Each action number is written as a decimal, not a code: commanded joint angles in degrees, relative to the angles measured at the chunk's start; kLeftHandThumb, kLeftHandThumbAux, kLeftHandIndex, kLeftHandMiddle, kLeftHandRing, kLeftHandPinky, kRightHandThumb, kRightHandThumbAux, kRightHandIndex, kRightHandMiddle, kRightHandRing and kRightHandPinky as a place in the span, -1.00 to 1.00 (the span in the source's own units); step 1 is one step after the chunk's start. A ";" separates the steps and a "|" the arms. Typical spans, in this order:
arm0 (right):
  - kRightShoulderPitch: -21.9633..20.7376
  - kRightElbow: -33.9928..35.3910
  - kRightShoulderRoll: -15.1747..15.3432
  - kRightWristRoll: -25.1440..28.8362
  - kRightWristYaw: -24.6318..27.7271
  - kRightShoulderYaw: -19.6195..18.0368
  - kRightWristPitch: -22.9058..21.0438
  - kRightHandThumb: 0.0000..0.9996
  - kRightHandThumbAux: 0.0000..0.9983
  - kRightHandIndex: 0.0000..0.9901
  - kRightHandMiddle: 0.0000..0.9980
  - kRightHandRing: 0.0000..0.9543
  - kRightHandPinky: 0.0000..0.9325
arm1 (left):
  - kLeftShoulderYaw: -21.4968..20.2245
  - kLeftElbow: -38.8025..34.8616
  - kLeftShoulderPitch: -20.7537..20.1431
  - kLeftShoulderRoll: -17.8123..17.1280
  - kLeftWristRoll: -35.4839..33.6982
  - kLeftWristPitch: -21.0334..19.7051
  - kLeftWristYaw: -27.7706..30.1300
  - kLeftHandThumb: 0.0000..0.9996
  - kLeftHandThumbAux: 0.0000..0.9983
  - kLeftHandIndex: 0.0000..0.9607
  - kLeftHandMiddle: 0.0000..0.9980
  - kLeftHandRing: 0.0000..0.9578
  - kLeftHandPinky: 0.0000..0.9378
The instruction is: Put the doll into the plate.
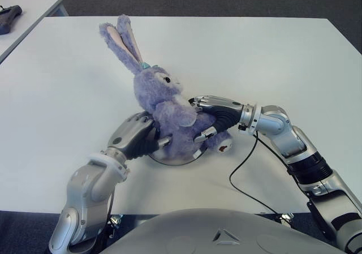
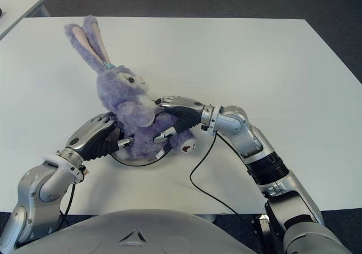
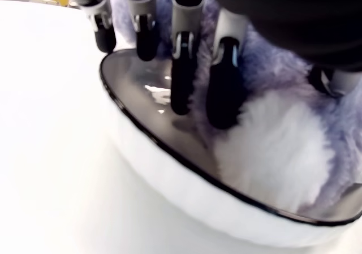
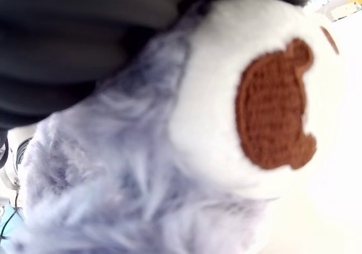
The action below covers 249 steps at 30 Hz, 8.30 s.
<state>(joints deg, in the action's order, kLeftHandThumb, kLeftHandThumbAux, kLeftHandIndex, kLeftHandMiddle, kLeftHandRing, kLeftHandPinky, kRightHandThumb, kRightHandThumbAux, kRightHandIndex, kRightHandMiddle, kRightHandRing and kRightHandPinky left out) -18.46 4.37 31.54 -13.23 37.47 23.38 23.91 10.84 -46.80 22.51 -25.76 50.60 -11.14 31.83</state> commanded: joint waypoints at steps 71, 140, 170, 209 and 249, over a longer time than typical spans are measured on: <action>-7.37 -13.83 1.62 3.99 1.03 -7.46 10.53 -0.48 -0.45 -0.94 -1.00 -1.00 -1.00 | -18.06 -0.50 11.42 2.43 -19.59 12.25 -9.56 -0.44 -0.71 -1.00 -1.00 -1.00 -1.00; -16.32 -29.47 -0.39 7.43 -0.07 -13.34 15.88 -0.78 -0.26 -1.00 -1.00 -1.00 -1.00 | -29.55 -0.48 13.61 3.93 -20.21 13.55 -13.70 -0.45 -0.68 -1.00 -1.00 -1.00 -1.00; -17.70 -39.99 -6.75 11.61 -3.99 -15.93 17.69 -1.00 -0.19 -1.00 -0.92 -0.97 -1.00 | -26.92 22.24 -5.04 8.69 -18.25 20.61 -30.88 -0.65 -0.58 -1.00 -1.00 -1.00 -1.00; -20.81 -66.59 -29.23 16.32 -13.75 -24.27 18.67 -1.00 0.19 -0.95 -0.93 -0.95 -0.89 | -23.23 54.32 -31.86 12.13 -48.83 24.80 -30.87 -1.00 -0.12 -1.00 -1.00 -1.00 -1.00; -24.97 -76.52 -32.62 16.79 -23.64 -30.52 17.96 -1.00 0.32 -0.91 -0.90 -0.93 -0.94 | -24.35 70.38 -35.40 16.91 -56.02 33.81 -30.99 -1.00 -0.11 -1.00 -0.91 -0.98 -1.00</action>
<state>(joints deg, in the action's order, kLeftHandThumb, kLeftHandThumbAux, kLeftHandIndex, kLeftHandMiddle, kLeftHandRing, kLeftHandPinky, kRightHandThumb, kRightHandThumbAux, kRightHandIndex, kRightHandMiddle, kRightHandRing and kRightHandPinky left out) -45.34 -70.24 0.28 3.14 14.27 -6.21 42.13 -12.95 20.92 -13.43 -10.23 -4.12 21.70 0.60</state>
